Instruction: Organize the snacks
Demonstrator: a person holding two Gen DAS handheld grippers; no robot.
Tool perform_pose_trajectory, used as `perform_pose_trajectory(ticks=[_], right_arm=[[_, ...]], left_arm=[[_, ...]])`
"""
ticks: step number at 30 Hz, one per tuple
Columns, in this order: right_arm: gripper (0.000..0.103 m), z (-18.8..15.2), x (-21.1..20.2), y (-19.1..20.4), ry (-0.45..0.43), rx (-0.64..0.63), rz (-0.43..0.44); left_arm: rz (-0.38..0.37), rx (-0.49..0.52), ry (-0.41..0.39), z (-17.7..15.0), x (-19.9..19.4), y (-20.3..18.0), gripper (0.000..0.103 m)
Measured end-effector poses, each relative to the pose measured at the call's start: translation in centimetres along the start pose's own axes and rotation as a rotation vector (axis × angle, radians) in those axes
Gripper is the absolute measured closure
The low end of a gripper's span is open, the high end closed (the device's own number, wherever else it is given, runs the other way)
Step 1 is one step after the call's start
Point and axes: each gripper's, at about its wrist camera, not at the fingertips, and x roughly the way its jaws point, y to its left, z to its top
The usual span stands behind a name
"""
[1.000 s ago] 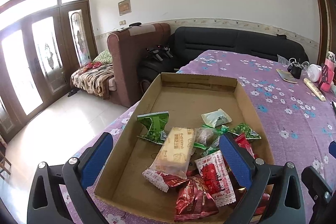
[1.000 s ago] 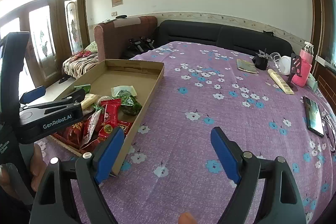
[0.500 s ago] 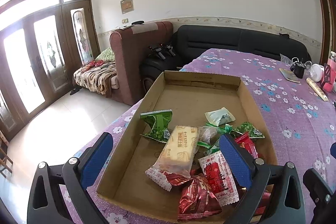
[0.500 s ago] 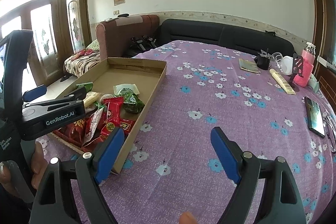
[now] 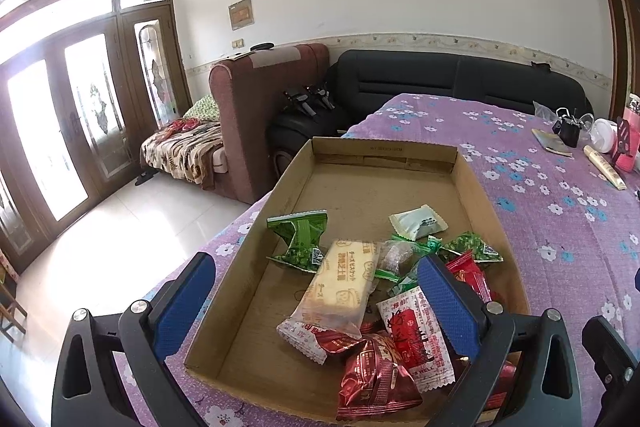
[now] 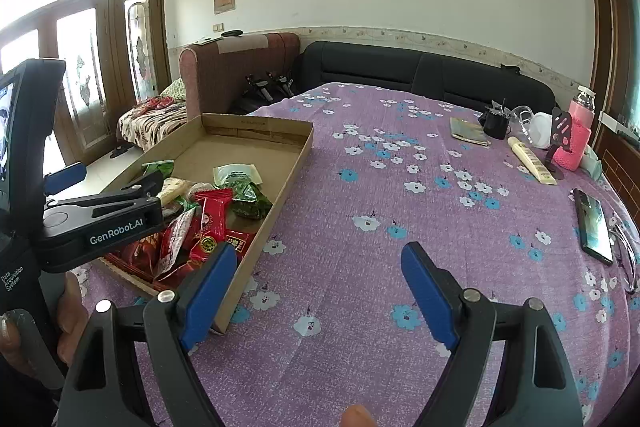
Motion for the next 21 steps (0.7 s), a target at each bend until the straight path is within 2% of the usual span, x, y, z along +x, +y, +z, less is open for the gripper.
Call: perform_pose_trajectory(ticks=[21], right_arm=[[0.019, 0.06, -0.01, -0.27, 0.000, 0.007, -0.014]], left_arm=[[-0.006, -0.001, 0.006, 0.03, 0.15, 0.18, 0.001]])
